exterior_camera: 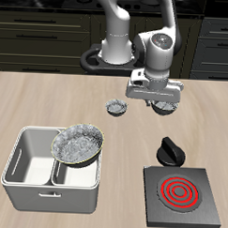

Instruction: Place the largest bowl in the left side of the drainer and the medium bowl in the right side

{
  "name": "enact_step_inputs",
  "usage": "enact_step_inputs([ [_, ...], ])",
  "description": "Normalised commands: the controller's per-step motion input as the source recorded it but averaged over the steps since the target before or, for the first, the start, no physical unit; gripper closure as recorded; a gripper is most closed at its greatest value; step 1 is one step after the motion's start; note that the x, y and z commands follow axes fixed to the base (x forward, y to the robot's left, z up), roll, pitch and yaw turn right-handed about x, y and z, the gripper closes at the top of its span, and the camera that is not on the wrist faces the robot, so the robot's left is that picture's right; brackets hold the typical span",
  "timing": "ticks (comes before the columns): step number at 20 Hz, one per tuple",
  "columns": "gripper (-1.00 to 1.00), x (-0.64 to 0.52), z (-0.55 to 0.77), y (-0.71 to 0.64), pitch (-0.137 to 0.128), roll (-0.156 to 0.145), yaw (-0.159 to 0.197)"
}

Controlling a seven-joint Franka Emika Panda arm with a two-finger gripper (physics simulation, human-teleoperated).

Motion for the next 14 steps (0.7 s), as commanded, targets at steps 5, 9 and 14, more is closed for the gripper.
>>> enact_step_inputs([
  [5,1.00,0.06,0.46,-0.33,-0.047,-0.048,0.001],
  [9,1.00,-0.04,0.61,-0.34,-0.059,-0.030,-0.008],
  [14,1.00,-0.13,0.30,-0.15,-0.030,0.005,-0.010],
])
